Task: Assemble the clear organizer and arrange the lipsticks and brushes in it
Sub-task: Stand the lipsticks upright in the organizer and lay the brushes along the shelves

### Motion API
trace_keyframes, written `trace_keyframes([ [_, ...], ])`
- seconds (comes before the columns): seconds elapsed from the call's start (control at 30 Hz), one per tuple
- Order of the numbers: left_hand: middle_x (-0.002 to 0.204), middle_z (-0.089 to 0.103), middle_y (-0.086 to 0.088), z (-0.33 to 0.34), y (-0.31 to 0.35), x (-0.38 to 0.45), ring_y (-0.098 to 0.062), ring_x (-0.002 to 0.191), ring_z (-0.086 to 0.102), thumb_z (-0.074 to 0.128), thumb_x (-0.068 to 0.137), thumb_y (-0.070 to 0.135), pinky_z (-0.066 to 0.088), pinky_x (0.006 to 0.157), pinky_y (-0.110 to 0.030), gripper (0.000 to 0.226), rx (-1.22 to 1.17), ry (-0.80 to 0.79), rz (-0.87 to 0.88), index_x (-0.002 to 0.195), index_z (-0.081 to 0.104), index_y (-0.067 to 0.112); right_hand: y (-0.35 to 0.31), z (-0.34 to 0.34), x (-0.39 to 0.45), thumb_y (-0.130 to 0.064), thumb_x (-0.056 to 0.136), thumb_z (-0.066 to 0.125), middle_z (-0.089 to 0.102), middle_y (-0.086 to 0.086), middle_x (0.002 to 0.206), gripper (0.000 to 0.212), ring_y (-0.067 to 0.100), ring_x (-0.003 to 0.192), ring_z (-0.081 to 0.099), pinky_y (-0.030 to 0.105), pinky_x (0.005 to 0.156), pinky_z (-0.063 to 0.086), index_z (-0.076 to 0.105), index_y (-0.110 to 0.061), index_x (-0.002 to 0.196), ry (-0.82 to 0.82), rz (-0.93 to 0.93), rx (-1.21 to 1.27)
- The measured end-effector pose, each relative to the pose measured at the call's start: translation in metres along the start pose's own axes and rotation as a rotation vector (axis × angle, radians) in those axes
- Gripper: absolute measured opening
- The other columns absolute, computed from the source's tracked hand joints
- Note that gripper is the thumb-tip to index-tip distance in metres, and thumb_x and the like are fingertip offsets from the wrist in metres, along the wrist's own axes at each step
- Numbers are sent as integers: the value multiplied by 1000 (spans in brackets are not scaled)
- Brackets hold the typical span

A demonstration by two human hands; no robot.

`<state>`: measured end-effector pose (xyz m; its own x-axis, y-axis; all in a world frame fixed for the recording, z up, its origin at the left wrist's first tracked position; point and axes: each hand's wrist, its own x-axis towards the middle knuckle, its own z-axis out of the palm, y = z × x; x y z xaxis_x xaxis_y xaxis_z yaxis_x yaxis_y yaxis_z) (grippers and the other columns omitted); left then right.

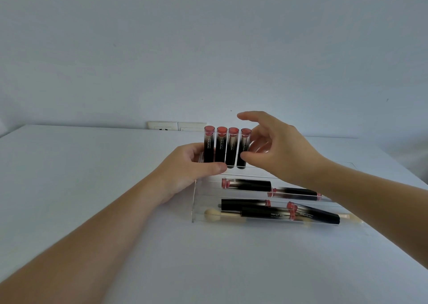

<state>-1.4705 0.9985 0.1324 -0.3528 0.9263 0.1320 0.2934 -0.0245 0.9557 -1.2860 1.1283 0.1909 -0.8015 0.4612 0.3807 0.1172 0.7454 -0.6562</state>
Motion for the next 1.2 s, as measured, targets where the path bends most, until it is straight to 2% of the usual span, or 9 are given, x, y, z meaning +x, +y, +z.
trace_keyframes([
  [0.2, 110, 78, 12, 1, 0, 0, -7, 106, 72, 84, 65, 46, 49, 102, -33, 43, -7, -2, 7, 107, 77, 43, -1, 1, -1, -7, 81, 75, 70, -16, 83, 66, 5, 78, 70, 15, 80, 52, 52, -37, 134, -13, 10, 1],
  [0.47, 111, 78, 12, 0, -1, 1, -7, 108, 72, 84, 65, 48, 47, 107, -38, 44, 11, 7, 4, 108, 76, 42, 1, 3, -3, -9, 82, 76, 71, -10, 89, 66, 7, 82, 70, 25, 85, 54, 50, -37, 136, -6, 8, -13],
  [1.0, 112, 78, 10, 0, -1, 0, -8, 109, 71, 83, 68, 43, 47, 105, -35, 43, 2, -7, 9, 110, 76, 38, 2, 4, -4, -9, 81, 76, 72, -11, 87, 67, 6, 81, 70, 22, 84, 53, 49, -35, 137, 6, -8, 22],
  [1.2, 112, 78, 9, 0, 0, -1, -7, 108, 72, 83, 74, 35, 49, 100, -31, 38, -4, -2, 9, 111, 77, 36, 4, 2, -4, -12, 80, 78, 72, -13, 89, 71, 4, 84, 69, 21, 85, 53, 48, -36, 139, -15, -10, 10],
])
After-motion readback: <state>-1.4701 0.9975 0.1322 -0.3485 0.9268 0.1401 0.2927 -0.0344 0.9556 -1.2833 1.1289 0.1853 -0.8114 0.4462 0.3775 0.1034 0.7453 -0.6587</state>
